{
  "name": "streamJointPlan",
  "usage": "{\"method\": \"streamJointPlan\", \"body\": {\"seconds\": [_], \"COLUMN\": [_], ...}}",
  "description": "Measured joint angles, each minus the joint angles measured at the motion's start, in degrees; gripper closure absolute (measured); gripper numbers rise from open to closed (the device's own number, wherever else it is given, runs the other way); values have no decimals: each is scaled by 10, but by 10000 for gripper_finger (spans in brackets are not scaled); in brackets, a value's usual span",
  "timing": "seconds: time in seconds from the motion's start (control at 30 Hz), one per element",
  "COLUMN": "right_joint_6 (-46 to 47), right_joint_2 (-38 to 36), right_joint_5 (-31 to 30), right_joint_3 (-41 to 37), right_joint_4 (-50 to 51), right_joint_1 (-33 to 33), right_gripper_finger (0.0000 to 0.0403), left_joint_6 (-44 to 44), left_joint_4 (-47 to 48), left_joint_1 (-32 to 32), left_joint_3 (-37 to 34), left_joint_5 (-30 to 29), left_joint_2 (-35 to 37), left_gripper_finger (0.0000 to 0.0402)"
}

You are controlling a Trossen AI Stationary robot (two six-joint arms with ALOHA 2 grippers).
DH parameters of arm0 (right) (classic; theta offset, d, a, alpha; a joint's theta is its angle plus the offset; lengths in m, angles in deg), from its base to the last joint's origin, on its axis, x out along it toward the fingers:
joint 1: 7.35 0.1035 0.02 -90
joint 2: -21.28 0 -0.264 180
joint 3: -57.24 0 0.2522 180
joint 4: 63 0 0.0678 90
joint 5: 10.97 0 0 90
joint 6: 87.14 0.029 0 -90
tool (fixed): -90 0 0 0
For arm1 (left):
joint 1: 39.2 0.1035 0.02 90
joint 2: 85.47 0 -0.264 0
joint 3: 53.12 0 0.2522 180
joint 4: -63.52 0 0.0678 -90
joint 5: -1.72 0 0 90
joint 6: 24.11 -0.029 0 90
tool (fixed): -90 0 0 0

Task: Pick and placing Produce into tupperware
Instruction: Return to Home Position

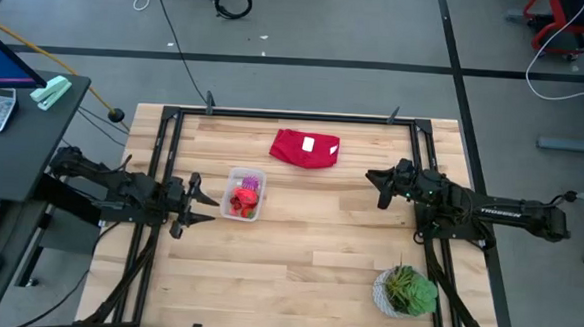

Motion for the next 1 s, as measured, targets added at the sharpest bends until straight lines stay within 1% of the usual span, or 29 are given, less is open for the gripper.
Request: {"method": "streamJointPlan", "body": {"seconds": [0.33,0.67,1.0], "right_joint_6": [0,0,0], "right_joint_2": [0,0,0], "right_joint_5": [0,0,0], "right_joint_3": [0,0,0], "right_joint_4": [0,0,0], "right_joint_1": [0,0,0], "right_gripper_finger": [318,318,318], "left_joint_6": [1,2,2], "left_joint_4": [-1,-2,-2], "left_joint_1": [0,0,0], "left_joint_3": [0,-1,-1], "left_joint_5": [0,0,0], "left_joint_2": [0,0,0], "left_gripper_finger": [202,211,201]}}
